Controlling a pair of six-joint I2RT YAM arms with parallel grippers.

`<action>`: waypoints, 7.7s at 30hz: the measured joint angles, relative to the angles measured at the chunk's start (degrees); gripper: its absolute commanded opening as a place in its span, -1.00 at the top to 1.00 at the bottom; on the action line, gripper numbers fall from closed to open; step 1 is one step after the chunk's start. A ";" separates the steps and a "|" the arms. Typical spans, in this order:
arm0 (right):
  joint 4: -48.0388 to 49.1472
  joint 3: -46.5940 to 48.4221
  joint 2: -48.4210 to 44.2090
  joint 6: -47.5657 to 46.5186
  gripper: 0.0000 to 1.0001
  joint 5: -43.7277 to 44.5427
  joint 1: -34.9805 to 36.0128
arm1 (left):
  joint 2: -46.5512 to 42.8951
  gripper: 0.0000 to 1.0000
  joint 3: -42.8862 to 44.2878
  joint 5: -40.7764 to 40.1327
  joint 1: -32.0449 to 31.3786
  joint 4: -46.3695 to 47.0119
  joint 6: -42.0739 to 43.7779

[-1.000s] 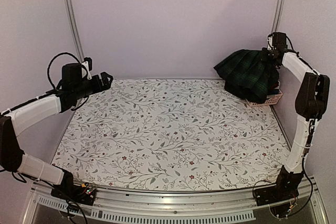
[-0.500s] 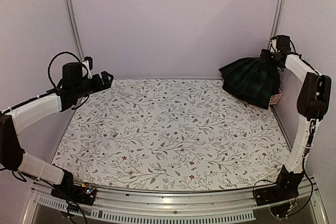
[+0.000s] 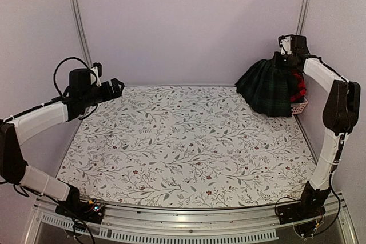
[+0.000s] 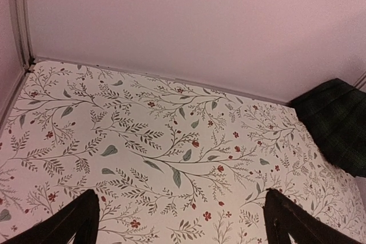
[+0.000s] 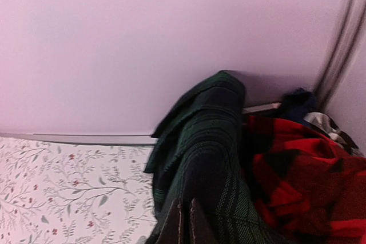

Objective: Fold and stack the mixed laundry pile
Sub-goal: Place the crumpled skirt at the center of the board, then pick up the crumpled skirt from the center of the board, then pass from the left arm to the right, then pass from the right arm to the left, then pick up the crumpled skirt from the center of the board.

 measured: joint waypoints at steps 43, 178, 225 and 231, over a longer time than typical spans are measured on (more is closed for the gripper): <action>9.97 -40.94 -17.31 2.49 -0.50 -34.40 28.87 | 22.03 -0.87 5.75 13.64 -11.26 0.81 1.33; -6.82 -20.96 -24.55 -45.59 1.00 -12.41 54.42 | -13.90 -1.00 -4.15 13.57 -29.92 0.11 24.20; 41.59 -84.91 -64.65 0.48 -0.98 -6.86 51.19 | 9.84 1.00 32.28 -1.68 -29.77 -27.47 26.32; 45.79 -91.19 -64.78 10.27 -0.98 1.14 62.42 | 10.23 1.00 35.28 -1.05 -26.95 -27.96 24.33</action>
